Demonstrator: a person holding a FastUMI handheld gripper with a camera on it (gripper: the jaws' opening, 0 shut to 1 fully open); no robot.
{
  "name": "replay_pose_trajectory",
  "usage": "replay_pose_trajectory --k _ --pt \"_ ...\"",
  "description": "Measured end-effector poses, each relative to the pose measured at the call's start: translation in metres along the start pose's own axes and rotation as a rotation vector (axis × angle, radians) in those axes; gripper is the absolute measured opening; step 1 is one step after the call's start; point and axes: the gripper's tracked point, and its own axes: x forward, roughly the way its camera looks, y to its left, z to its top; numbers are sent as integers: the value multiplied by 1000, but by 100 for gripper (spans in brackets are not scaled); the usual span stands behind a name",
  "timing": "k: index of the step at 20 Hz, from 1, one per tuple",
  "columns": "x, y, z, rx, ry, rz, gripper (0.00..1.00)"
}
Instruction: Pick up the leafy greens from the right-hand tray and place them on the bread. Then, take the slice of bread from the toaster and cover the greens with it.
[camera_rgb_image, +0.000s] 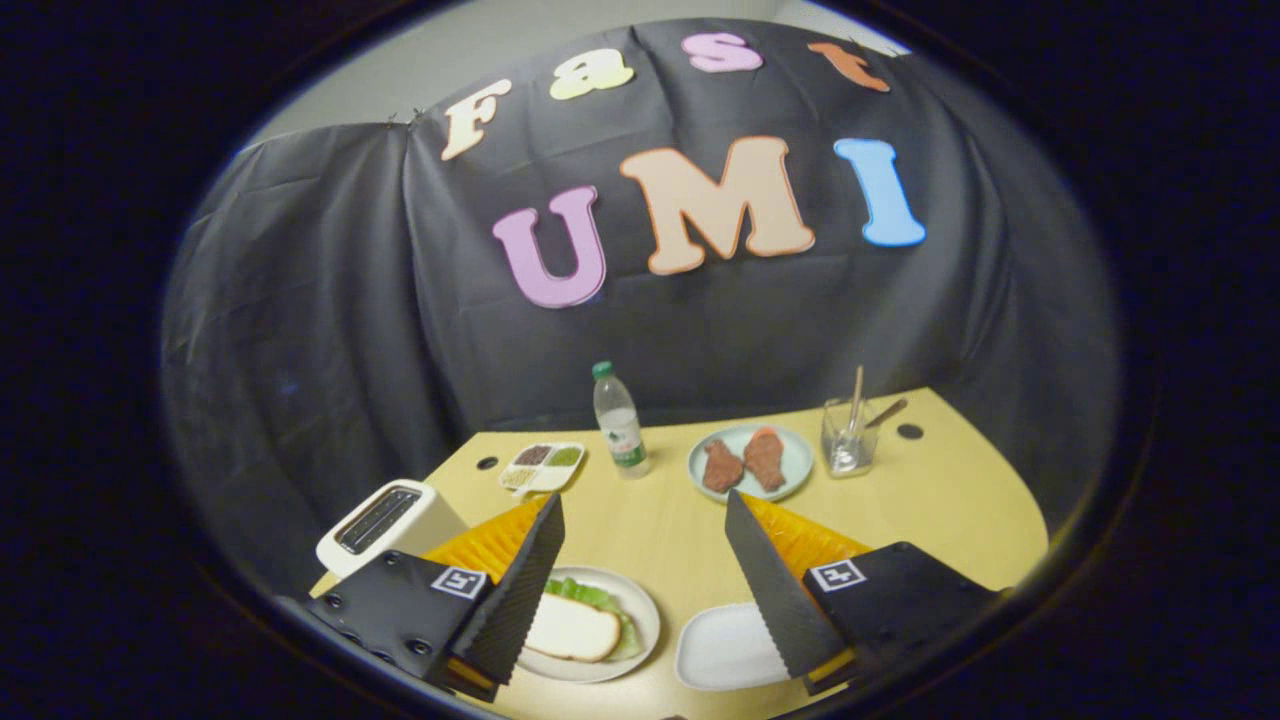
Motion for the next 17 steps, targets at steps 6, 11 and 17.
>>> replay_pose_trajectory --k 6,11,17 --pt "-27 -39 73 -113 -203 -166 100" --pt "-55 -71 114 -181 -328 -269 100" --pt "-71 -84 132 -119 -385 -331 100"
